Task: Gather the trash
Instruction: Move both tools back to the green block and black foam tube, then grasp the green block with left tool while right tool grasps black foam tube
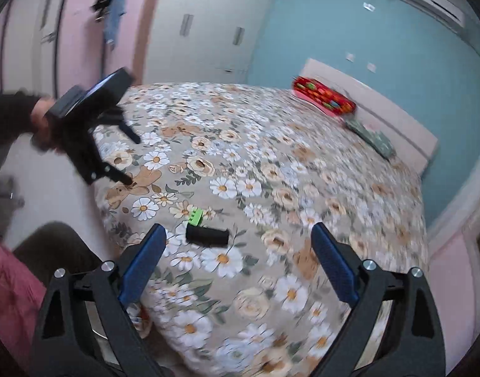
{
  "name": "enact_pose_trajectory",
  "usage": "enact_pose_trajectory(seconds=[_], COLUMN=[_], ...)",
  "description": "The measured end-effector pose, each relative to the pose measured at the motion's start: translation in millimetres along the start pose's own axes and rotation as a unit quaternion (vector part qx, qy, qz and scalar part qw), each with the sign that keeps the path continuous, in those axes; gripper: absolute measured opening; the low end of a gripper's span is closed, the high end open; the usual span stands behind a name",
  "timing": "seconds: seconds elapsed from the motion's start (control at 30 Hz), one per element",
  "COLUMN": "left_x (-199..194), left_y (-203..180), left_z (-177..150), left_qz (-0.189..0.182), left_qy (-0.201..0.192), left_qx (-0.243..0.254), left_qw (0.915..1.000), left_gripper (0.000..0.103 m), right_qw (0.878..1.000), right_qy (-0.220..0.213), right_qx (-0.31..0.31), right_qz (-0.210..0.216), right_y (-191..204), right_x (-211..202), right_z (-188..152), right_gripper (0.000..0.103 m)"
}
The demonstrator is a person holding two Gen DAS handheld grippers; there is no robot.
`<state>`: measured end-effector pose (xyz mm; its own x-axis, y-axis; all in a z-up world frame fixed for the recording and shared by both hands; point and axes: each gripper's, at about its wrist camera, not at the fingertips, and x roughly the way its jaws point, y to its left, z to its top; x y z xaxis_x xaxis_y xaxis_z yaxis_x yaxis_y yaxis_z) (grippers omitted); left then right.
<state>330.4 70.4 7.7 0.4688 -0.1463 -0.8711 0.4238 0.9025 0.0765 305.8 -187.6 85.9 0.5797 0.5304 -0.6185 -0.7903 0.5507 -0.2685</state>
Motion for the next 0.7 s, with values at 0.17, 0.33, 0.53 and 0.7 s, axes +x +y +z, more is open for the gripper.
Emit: enact_pose_trajectory(seconds=[0.17,0.33,0.53,0.7], left_x=[29,81,135,165], left_y=[-11,-17,-5,-4], left_z=[20,31,53,57], left_qz=[-0.008,-0.054,-0.139,-0.169], left_qy=[0.005,0.042,0.068,0.08], left_qx=[0.128,0.232,0.266,0.282], left_qw=[0.9917,0.9702,0.9515,0.9409], left_gripper=[0.095,0.095,0.095,0.094], right_qw=[0.994,0.971,0.946,0.933], right_qy=[0.029,0.111,0.165,0.2], right_qx=[-0.088,-0.163,-0.193,-0.213], right_qz=[0.056,0.132,0.2,0.21], right_y=[-5,11,18,17], right_x=[39,108,188,238], right_z=[10,-2,-22,-37], right_gripper=[0.092,0.092,0.092,0.092])
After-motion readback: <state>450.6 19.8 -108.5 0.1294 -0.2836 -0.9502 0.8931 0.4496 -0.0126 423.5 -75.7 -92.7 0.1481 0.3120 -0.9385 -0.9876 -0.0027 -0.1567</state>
